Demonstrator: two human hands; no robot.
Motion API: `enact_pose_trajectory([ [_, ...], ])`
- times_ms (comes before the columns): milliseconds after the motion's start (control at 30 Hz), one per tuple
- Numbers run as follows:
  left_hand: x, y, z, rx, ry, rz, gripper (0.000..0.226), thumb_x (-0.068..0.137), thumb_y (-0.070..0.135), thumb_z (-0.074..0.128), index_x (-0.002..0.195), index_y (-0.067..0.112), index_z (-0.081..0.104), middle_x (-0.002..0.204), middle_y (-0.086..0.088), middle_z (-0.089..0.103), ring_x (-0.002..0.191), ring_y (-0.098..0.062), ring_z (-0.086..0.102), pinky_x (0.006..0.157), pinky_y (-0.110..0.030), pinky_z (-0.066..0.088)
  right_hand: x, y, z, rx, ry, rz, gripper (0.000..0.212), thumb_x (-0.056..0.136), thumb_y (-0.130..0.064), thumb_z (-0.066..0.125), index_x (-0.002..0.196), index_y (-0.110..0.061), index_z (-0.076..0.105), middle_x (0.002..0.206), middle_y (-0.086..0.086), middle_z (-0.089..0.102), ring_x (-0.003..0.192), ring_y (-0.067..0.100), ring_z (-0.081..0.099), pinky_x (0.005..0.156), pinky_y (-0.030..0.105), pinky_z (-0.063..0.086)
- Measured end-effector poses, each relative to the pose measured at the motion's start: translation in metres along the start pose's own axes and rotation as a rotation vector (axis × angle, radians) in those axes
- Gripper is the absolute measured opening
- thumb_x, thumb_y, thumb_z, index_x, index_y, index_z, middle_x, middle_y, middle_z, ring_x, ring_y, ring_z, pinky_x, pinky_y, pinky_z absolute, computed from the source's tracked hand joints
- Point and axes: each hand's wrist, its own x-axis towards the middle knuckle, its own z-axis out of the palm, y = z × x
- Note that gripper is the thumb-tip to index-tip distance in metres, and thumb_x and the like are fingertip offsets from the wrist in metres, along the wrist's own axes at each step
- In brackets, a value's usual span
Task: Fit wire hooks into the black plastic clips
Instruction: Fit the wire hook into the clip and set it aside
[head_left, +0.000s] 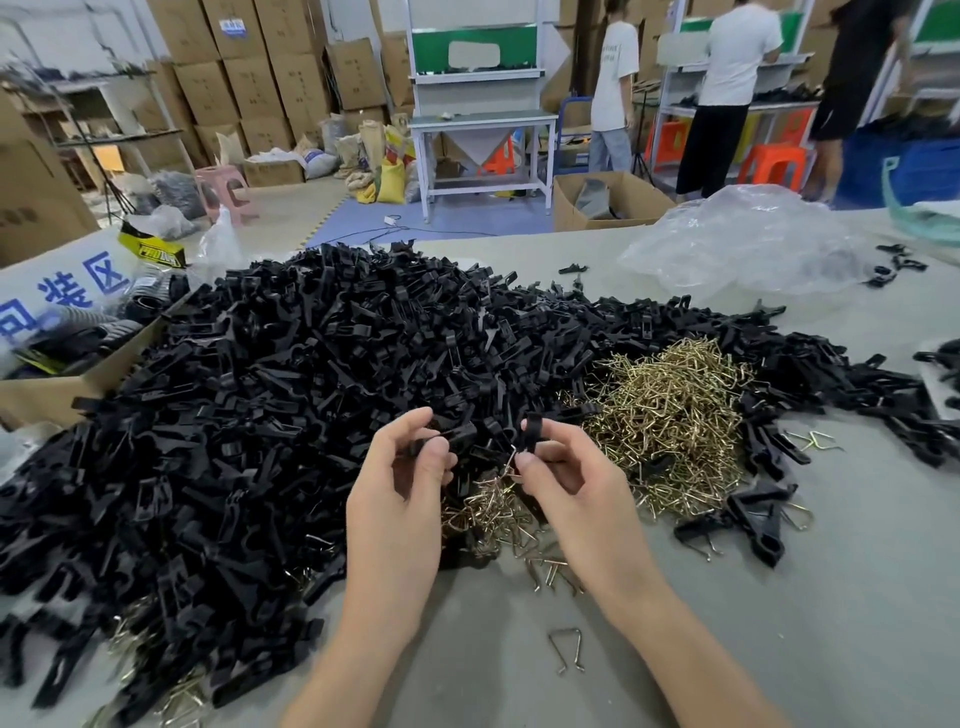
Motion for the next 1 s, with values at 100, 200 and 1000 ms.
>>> enact_pose_trajectory([
  [100,0.004,0.002,-0.002,-0.125,-0.002,-0.094,0.025,0.098,0.016,0.062,0.117,0.032,0.063,0.101,0.010,0.071,0.090,-0.012,0.072,0.082,-0.017,0.054,0.001,-0.006,-0.002,0.062,0.001,0.013,0.021,0.093,-0.015,0.069,0.113,-0.023,0.067,0.100,-0.002,0.071,0.092,0.013,0.070,0.090,0.026,0.056],
  [200,0.004,0.002,-0.004,-0.132,-0.018,-0.130,0.026,0.096,0.016,0.065,0.113,0.036,0.065,0.102,0.011,0.071,0.088,-0.010,0.071,0.081,-0.015,0.053,0.002,-0.009,-0.005,0.106,-0.051,0.032,0.020,0.092,-0.013,0.071,0.111,-0.020,0.067,0.099,-0.012,0.073,0.090,0.016,0.071,0.086,0.024,0.058],
  [1000,-0.006,0.007,0.008,-0.092,-0.204,-0.133,0.033,0.103,0.013,0.050,0.130,0.032,0.055,0.104,0.011,0.074,0.091,-0.007,0.070,0.083,-0.017,0.053,0.007,-0.006,-0.007,0.365,-0.057,0.082,0.033,0.101,-0.004,0.051,0.126,-0.024,0.062,0.105,0.007,0.076,0.095,0.023,0.075,0.078,0.026,0.060],
])
